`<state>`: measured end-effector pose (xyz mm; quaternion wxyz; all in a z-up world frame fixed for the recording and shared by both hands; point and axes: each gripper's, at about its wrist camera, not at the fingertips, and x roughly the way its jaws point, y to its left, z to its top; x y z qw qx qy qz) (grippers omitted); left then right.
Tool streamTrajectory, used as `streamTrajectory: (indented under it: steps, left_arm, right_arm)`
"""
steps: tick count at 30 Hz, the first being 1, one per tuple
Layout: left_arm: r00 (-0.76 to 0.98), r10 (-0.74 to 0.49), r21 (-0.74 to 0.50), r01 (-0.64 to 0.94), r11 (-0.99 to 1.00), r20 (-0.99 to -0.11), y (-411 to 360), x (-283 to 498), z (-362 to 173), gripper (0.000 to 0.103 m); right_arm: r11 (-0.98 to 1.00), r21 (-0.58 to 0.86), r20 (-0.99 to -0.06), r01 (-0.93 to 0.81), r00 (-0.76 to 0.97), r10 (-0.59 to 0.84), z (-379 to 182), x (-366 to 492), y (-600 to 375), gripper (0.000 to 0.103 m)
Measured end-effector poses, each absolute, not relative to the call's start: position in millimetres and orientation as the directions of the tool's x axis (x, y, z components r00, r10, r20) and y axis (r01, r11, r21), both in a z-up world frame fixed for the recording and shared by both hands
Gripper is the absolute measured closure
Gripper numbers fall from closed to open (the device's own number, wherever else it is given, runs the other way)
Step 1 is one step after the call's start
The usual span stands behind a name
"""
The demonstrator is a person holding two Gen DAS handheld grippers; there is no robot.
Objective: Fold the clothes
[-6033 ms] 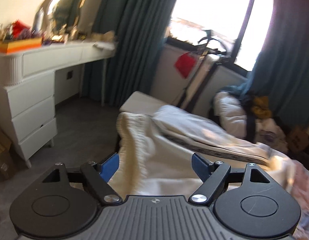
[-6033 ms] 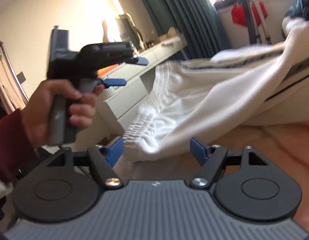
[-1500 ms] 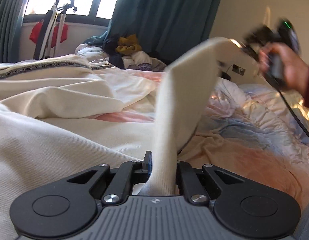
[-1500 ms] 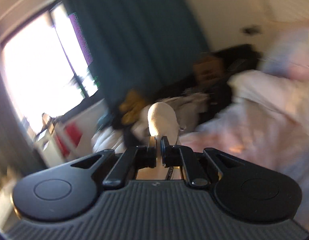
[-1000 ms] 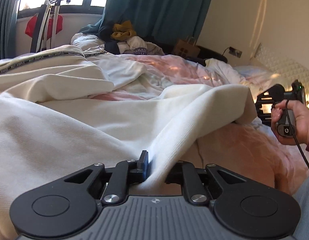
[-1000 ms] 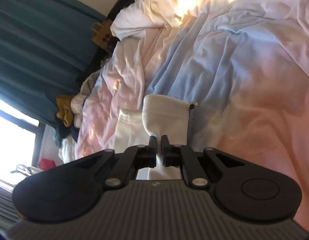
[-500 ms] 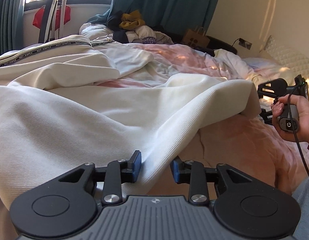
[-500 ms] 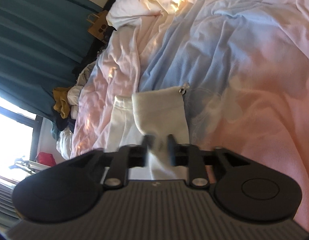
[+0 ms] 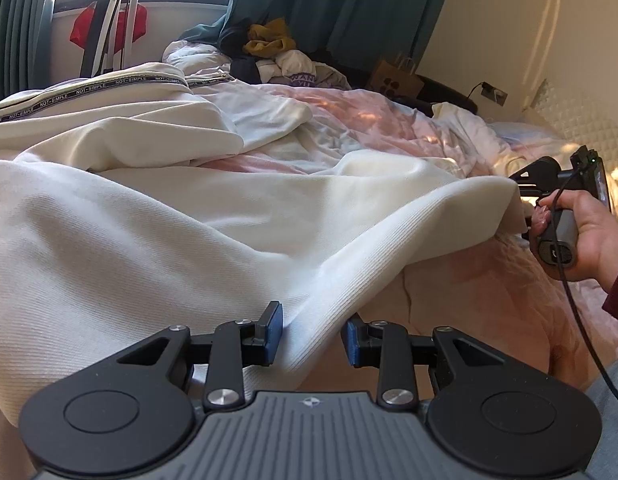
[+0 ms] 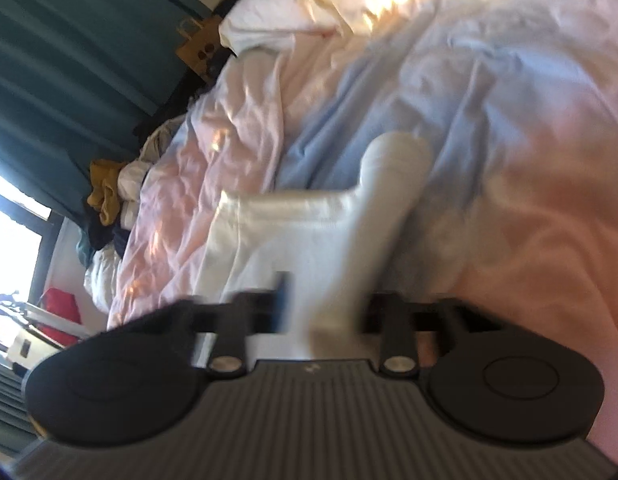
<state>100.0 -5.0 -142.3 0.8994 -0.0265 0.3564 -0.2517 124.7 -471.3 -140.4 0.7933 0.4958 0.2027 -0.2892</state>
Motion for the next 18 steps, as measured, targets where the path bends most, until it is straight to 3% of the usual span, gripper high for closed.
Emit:
streamTrajectory:
  steps: [5,12,14,18]
  left_arm:
    - [0.614,-0.492,-0.251,0.439,0.863,-0.616,-5.3,101.6,-142.1,0.070]
    - [0.598,-0.564,-0.321,0.470,0.822,-0.570,-8.5,106.2,-140.3,0.068]
    - [0.589,-0.581,-0.348,0.468,0.812,-0.562,-7.8,108.4,-138.3,0.067]
    - [0.552,-0.602,-0.403,0.448,0.798,-0.577,-1.5,109.4,-132.9,0.061]
  right_arm:
    - [0.423,0.681,-0.504,0.598,0.801,-0.321,-108.1,131.5,-480.3,0.096]
    - [0.488,0.797,-0.175,0.356,0.909,-0.377,-70.2,118.4,-511.1,0.098]
    - [0.471,0.796,-0.189,0.380,0.896,-0.403,-78.6,117.9,-518.2,0.098]
    - [0.372,0.761,-0.370,0.532,0.826,-0.424,-128.4,125.2,-534.3,0.098]
